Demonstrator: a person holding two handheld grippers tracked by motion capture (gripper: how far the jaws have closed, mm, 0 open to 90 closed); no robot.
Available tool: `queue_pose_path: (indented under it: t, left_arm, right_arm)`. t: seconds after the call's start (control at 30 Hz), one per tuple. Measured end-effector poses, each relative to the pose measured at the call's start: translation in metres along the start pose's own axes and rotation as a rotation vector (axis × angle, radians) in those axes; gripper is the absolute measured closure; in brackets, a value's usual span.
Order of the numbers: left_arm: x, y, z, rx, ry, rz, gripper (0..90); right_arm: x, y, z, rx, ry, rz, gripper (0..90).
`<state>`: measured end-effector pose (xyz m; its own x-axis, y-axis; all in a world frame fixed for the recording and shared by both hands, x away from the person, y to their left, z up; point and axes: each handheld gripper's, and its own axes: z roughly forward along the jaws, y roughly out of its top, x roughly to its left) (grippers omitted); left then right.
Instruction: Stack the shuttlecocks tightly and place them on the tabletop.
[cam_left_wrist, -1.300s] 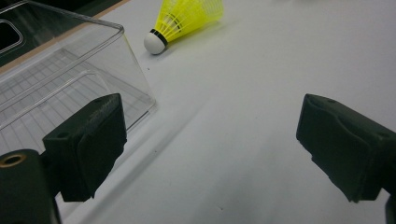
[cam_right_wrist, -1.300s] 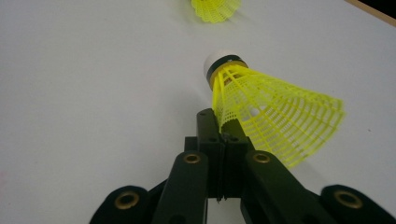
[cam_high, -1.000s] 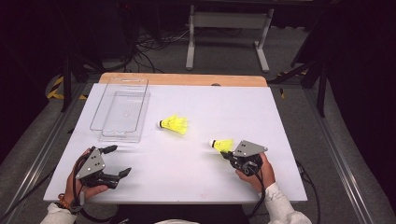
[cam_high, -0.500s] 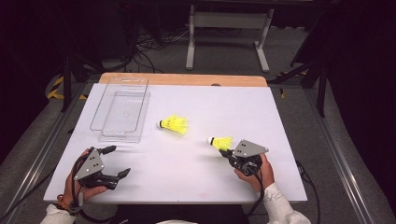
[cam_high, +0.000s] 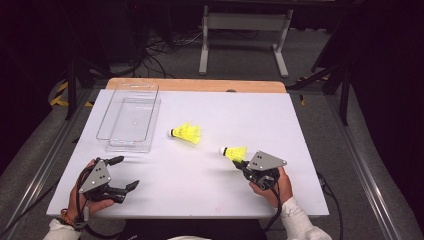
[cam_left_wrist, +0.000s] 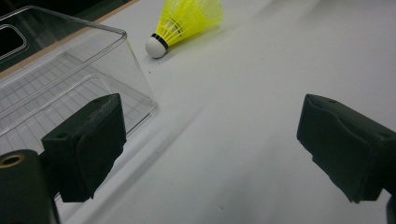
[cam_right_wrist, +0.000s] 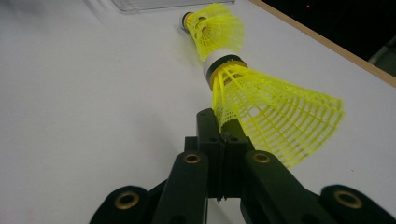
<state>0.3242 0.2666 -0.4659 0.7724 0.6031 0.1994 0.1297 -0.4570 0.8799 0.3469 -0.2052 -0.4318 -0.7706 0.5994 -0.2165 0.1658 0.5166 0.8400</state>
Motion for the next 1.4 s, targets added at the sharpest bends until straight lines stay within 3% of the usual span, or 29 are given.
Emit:
queue_pose_path:
  t: [0.53, 0.9, 1.4]
  left_arm:
    - [0.000, -0.001, 0.000, 0.001, -0.002, -0.008, 9.1]
    - [0.001, -0.001, 0.001, 0.004, -0.006, -0.010, 9.1]
    - [0.001, -0.001, 0.001, 0.004, -0.009, -0.015, 9.2]
  right_arm:
    - [-0.004, 0.005, 0.016, 0.015, 0.030, 0.007, 90.0]
    - [-0.017, 0.014, 0.050, 0.047, 0.052, -0.005, 90.0]
    - [-0.020, 0.030, 0.089, 0.074, 0.076, -0.032, 90.0]
